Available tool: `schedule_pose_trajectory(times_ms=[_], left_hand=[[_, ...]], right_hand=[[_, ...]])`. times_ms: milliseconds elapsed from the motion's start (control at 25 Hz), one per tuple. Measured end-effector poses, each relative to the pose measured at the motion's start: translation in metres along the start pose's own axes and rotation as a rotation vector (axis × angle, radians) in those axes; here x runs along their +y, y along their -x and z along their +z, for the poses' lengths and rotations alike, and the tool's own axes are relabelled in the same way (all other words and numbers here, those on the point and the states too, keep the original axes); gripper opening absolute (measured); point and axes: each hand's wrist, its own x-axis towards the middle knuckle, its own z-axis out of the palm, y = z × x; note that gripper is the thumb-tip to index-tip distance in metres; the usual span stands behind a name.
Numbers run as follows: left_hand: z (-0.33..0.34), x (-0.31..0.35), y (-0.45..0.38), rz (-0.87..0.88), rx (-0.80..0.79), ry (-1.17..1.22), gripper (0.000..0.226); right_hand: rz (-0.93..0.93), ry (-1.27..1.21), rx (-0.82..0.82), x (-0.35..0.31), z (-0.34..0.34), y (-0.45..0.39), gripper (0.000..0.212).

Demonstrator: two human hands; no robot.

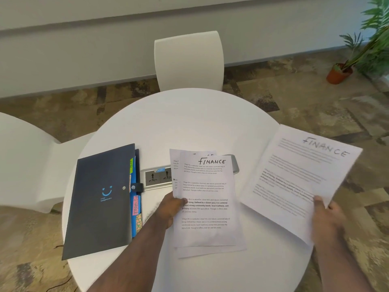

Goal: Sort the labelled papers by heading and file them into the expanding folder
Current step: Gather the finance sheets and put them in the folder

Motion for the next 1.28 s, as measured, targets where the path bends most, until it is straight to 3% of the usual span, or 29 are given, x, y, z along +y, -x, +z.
schedule_pose_trajectory(times_ms=[120, 280, 560, 680, 760, 840, 960, 1160, 1280], left_hand=[[0.005, 0.003, 0.003, -0.045, -0.019, 0.108, 0.028], [0.000, 0.004, 0.008, -0.083, -0.109, 0.170, 0.036], [0.002, 0.007, 0.018, -0.039, -0.225, 0.010, 0.042], [-0.001, 0.024, 0.028, -0.013, -0.355, 0.089, 0.041], [-0.003, 0.036, 0.036, 0.021, -0.481, 0.157, 0.043], [-0.003, 0.049, 0.043, 0.059, -0.578, 0.186, 0.040], [-0.001, 0.070, 0.052, 0.159, -0.543, 0.060, 0.038], [0.002, 0.098, 0.060, 0.467, -0.309, -0.034, 0.035], [0.012, 0.106, 0.062, 0.593, -0.243, 0.015, 0.036]], right_hand=[[-0.101, 0.088, -0.197, -0.010, 0.040, 0.018, 0.025], [-0.275, 0.211, -0.422, 0.002, 0.089, 0.058, 0.012], [-0.204, 0.268, -0.615, -0.001, 0.106, 0.081, 0.032], [0.072, -0.010, -0.913, -0.014, 0.093, 0.069, 0.061], [0.299, -0.232, -1.209, -0.017, 0.081, 0.064, 0.062], [0.391, -0.380, -1.341, -0.020, 0.074, 0.063, 0.058], [0.329, -0.480, -1.310, -0.031, 0.072, 0.063, 0.057], [-0.212, -0.421, -0.883, -0.088, 0.070, 0.068, 0.039], [-0.397, -0.405, -0.813, -0.106, 0.074, 0.079, 0.044]])
